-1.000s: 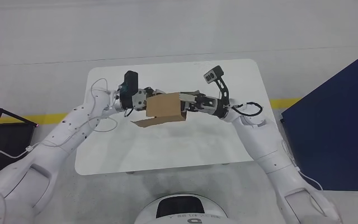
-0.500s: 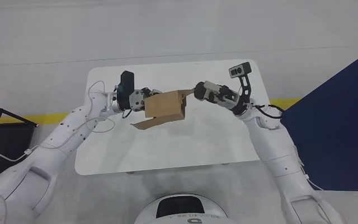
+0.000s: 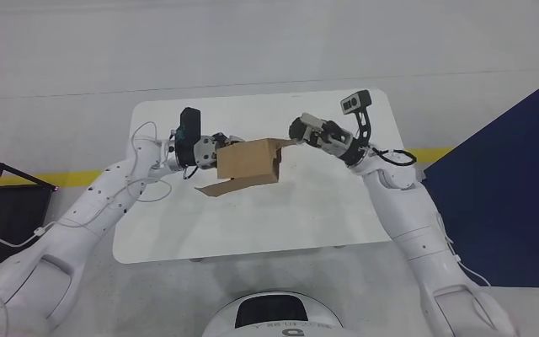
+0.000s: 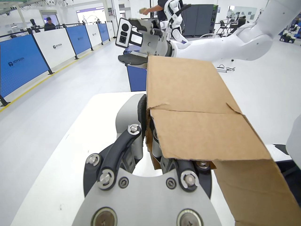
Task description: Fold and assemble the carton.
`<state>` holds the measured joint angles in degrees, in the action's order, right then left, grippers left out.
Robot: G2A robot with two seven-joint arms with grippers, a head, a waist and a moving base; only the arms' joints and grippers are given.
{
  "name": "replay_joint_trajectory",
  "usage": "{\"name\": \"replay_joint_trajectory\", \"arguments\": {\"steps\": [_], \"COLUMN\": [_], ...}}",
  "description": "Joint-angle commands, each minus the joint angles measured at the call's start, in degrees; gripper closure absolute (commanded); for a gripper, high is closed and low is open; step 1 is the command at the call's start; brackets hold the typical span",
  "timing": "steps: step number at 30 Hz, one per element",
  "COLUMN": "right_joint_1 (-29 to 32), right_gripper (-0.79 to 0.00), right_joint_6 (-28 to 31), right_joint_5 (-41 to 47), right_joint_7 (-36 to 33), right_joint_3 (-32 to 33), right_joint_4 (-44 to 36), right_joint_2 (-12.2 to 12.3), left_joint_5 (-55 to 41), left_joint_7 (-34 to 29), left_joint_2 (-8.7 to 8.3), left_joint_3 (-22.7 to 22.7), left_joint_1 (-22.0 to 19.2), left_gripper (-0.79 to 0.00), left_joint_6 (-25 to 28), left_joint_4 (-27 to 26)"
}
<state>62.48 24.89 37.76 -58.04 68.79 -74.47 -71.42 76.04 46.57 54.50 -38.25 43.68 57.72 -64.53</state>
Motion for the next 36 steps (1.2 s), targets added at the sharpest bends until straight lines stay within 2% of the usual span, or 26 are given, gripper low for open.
{"name": "replay_joint_trajectory", "arguments": {"steps": [1, 5, 12, 26, 36], "right_joint_1": [-0.2, -0.1, 0.8, -1.2, -2.9], "right_gripper": [-0.413, -0.496, -0.48, -0.44, -0.474], "right_joint_6": [-0.6, -2.1, -3.7, -6.3, -5.2], "right_joint_5": [0.7, 3.7, 5.9, -0.7, -0.8], "right_joint_7": [-2.5, -9.4, -15.3, -10.9, -9.2], "right_joint_3": [-0.5, -0.3, 0.7, -4.7, -6.2], "right_joint_4": [-0.2, -0.1, -1.0, -0.9, 1.0], "right_joint_2": [0.0, 0.3, 0.8, 0.0, -0.5], "left_joint_5": [0.0, -0.1, 0.1, 1.1, 1.4], "left_joint_7": [-0.1, -0.1, 0.1, 0.0, 0.2], "left_joint_2": [0.08, 0.27, 0.53, 1.03, 1.04], "left_joint_3": [0.0, -0.2, -0.5, -0.3, -0.8], "left_joint_1": [-0.1, -0.4, -0.4, -0.2, -0.1], "left_gripper": [0.0, 0.0, 0.0, 0.0, 0.0], "left_joint_6": [0.1, 0.1, -0.1, 0.0, -0.2], "left_joint_4": [0.0, 0.2, 0.8, -0.2, 0.0]}}
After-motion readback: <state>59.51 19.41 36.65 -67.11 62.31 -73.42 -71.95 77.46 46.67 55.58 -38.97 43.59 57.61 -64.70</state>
